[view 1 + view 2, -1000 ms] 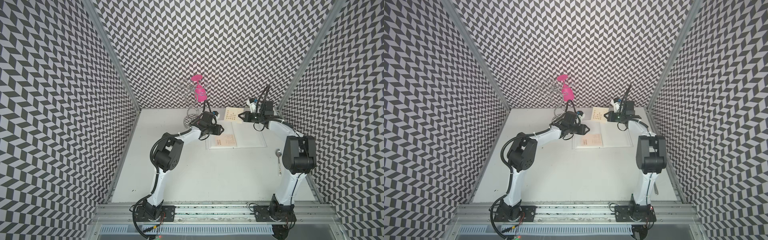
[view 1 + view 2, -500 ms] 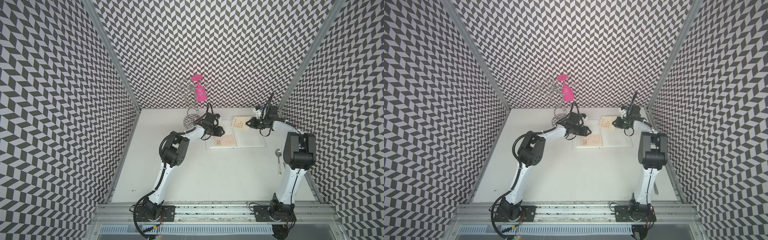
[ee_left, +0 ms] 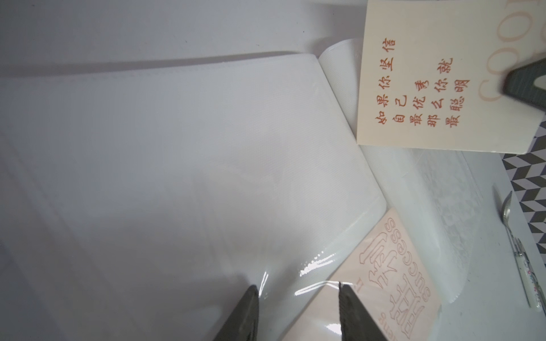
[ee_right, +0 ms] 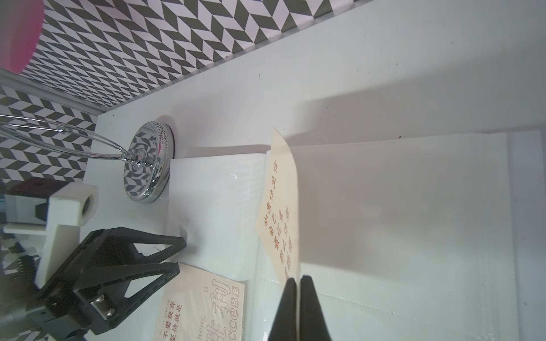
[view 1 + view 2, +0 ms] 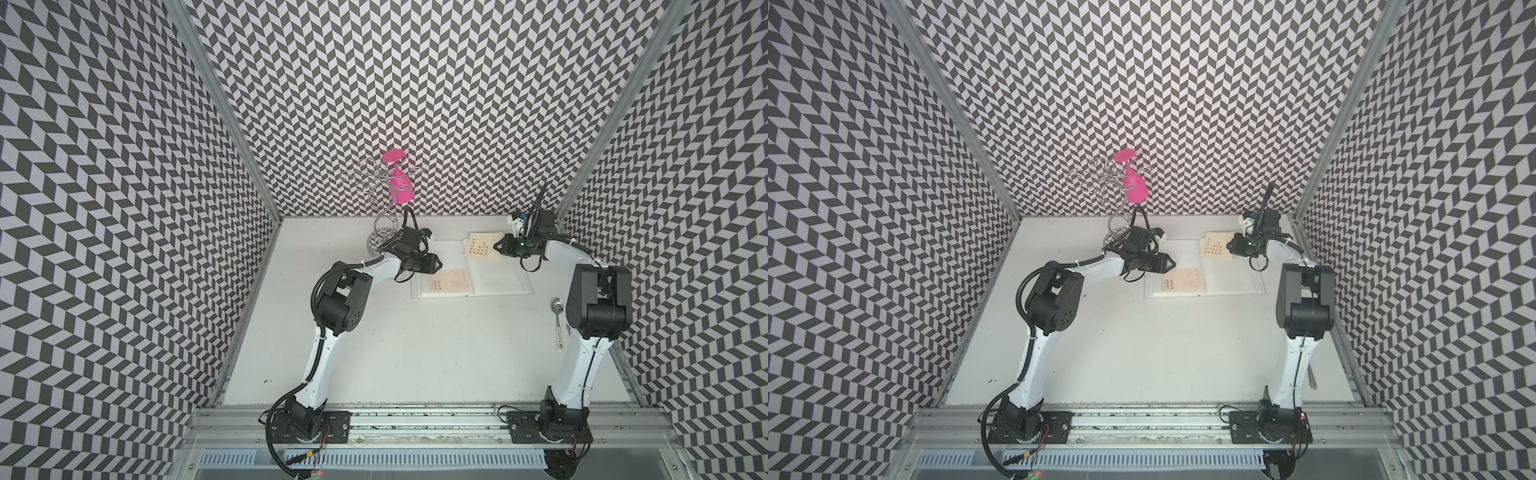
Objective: Place the photos into the photo albums
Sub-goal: Insert the photo into the photo album.
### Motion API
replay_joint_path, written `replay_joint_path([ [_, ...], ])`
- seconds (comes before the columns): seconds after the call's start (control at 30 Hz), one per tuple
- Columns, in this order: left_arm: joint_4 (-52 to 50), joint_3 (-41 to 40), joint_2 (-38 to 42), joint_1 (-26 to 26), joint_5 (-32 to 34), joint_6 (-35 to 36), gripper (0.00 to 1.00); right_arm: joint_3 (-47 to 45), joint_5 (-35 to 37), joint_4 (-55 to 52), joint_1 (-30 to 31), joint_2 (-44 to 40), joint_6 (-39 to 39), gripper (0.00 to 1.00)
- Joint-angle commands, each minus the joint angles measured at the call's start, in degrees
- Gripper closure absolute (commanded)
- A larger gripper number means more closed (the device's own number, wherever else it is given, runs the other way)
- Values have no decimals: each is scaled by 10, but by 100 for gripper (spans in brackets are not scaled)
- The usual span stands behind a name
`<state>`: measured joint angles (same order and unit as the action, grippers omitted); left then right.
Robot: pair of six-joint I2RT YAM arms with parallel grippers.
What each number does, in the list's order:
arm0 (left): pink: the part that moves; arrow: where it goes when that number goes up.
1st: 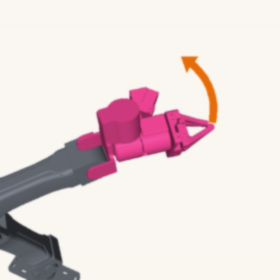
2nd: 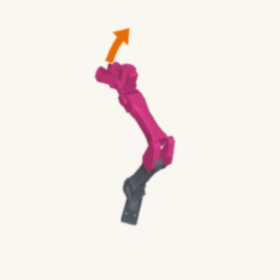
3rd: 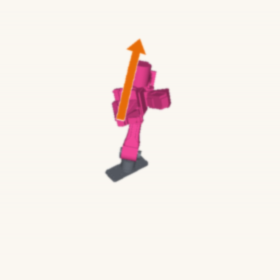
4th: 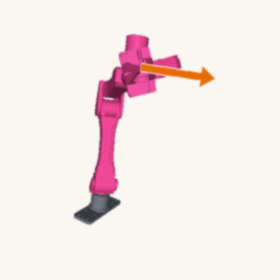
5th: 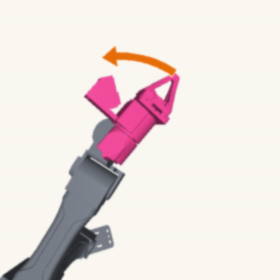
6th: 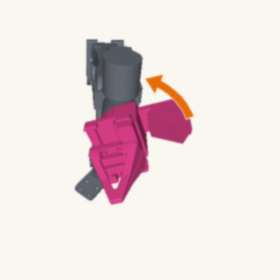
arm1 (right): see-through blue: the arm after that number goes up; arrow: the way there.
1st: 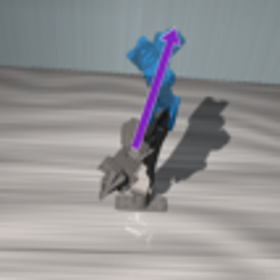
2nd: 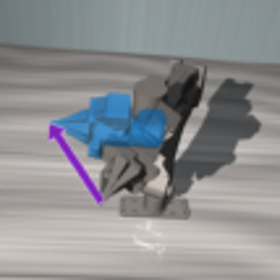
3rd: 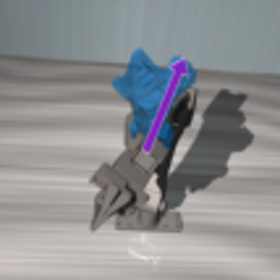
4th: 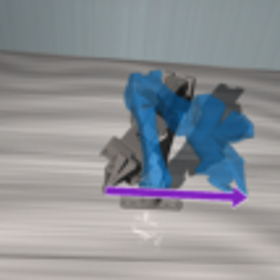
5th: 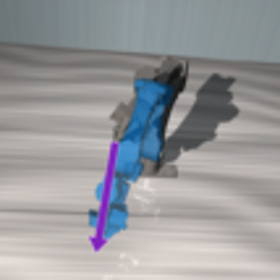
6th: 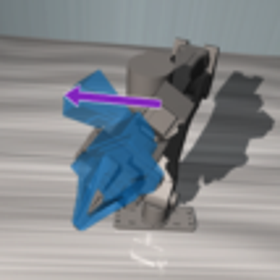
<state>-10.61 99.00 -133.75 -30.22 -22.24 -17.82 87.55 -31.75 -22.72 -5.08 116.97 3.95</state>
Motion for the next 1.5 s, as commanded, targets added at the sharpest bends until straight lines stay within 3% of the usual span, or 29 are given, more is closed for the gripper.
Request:
replay_joint_path([
  [0.0,-76,-31,-19,3,30,-7,54,18,8,-6,-3,-7,-14,97],
  [0.37,-74,-43,-16,0,36,-5,54,32,-2,-22,-3,16,-20,97],
  [1.03,-84,-38,-1,2,28,5,54,154,-28,-174,-3,121,-80,97],
  [1.47,-90,-35,-2,10,38,9,54,201,-2,-234,-2,165,-95,97],
])
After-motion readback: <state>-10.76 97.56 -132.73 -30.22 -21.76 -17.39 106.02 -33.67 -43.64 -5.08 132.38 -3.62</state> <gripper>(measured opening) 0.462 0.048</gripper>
